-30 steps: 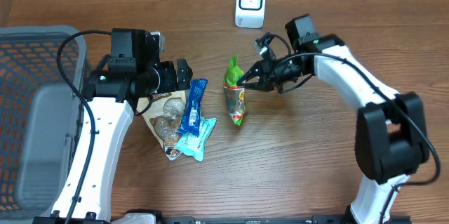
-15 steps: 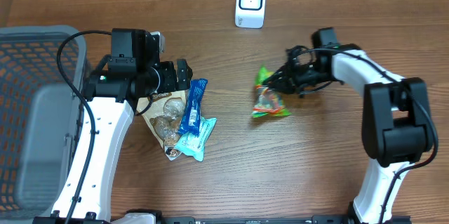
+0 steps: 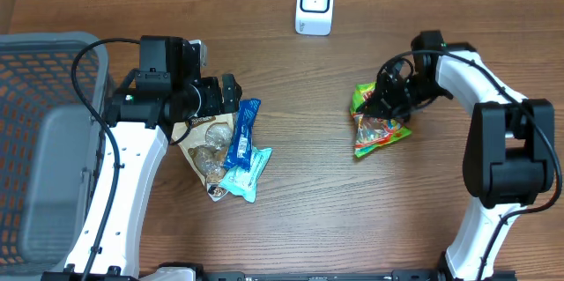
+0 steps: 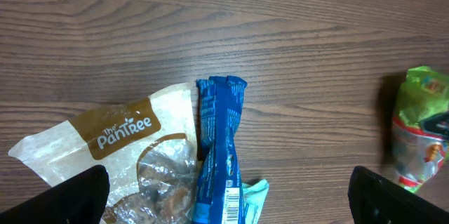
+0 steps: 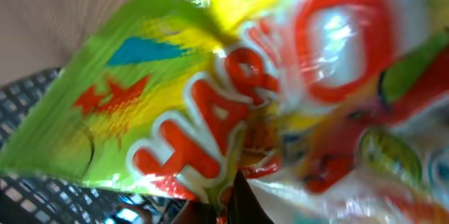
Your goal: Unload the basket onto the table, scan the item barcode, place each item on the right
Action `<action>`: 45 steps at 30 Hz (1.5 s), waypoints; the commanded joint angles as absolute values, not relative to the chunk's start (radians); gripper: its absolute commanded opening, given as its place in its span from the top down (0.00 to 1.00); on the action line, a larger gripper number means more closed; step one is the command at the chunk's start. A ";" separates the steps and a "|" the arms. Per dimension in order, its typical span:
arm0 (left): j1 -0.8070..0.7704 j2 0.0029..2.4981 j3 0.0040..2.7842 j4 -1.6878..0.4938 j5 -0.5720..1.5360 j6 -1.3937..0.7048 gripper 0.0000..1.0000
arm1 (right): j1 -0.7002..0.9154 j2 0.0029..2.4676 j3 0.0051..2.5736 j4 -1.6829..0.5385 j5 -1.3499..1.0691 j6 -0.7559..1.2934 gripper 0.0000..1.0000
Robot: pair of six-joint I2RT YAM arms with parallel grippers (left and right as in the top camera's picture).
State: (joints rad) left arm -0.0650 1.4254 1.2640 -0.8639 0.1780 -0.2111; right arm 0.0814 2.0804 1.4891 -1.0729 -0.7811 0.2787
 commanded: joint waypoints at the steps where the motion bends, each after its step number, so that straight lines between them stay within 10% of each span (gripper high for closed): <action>1: -0.066 1.436 1.265 -0.863 0.168 -0.218 0.00 | 0.154 1.965 1.556 -1.092 -0.913 0.236 0.96; 7: -0.066 1.436 1.265 -0.862 0.168 -0.217 0.00 | 0.208 1.931 1.555 -1.043 -1.382 0.243 0.96; 25: -0.066 1.436 1.265 -0.863 0.168 -0.218 0.00 | 0.204 2.003 1.322 -0.582 -1.106 0.550 0.96; 45: -0.066 1.436 1.265 -0.863 0.168 -0.218 0.00 | 0.525 1.884 1.572 -1.032 -0.145 0.306 0.29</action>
State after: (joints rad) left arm -0.0650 1.4254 1.2640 -0.8639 0.1780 -0.2111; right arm 0.4381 1.8908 1.5757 -1.0412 -0.3672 0.3405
